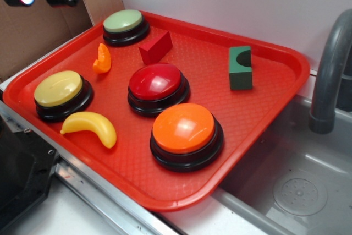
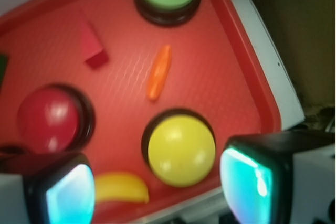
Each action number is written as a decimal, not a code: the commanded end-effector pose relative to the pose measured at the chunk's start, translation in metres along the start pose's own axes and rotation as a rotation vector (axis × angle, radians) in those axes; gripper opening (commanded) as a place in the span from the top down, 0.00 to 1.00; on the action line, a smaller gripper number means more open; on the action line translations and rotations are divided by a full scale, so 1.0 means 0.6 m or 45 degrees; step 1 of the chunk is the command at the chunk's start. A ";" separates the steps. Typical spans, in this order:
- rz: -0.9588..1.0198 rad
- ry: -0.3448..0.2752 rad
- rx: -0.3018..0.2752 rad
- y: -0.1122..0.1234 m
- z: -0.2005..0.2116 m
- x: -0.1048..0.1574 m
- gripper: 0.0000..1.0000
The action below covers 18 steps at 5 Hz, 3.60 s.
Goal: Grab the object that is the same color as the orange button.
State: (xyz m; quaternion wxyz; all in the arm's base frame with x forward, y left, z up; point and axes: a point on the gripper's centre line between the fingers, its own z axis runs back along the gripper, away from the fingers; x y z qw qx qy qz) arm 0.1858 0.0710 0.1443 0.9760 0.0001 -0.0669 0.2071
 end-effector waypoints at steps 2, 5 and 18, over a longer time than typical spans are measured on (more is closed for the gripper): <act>0.203 -0.106 0.104 0.020 -0.112 0.054 0.00; 0.160 0.018 0.074 0.005 -0.200 0.048 0.00; -0.632 0.043 0.098 -0.128 0.161 -0.038 1.00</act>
